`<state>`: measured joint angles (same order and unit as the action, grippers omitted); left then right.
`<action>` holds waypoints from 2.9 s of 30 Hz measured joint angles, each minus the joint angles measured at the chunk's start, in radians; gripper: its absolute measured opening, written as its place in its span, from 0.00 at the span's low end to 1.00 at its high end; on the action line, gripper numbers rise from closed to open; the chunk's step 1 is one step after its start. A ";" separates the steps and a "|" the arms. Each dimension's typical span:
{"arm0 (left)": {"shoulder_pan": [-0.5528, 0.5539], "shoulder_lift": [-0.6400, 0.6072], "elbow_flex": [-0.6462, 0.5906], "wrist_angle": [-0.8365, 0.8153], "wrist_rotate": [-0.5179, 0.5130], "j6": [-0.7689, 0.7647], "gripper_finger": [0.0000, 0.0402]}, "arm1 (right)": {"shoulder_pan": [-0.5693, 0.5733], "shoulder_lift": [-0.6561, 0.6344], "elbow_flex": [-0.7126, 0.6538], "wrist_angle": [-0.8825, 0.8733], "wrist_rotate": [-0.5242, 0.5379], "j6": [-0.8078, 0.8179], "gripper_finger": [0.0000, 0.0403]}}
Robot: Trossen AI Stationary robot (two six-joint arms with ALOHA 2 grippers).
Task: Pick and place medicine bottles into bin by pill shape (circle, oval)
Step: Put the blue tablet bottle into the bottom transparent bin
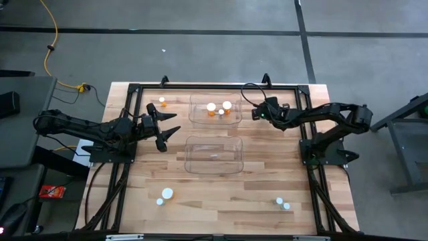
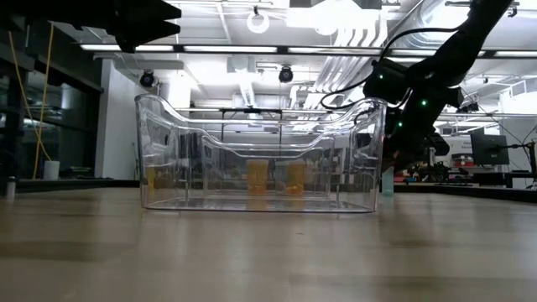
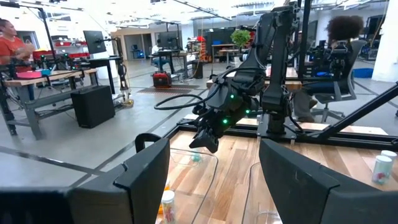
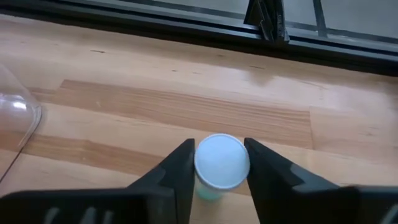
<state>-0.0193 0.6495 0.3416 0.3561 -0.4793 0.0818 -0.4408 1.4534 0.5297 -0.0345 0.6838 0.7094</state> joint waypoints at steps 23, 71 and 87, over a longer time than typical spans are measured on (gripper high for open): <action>0.000 0.000 0.000 0.000 0.034 -0.053 0.59 | 0.546 -0.318 0.170 0.174 -0.218 -0.563 0.24; 0.000 0.000 0.000 0.004 0.151 -0.055 0.59 | 0.593 0.341 0.772 -0.136 -0.676 -0.926 0.23; 0.000 0.000 0.000 0.003 0.151 -0.071 0.59 | 0.409 0.455 0.862 -0.242 -1.113 -1.200 0.23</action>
<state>-0.0193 0.6498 0.3420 0.3588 -0.3283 0.0113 -0.0314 1.9086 1.3914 -0.2763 -0.4297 -0.4908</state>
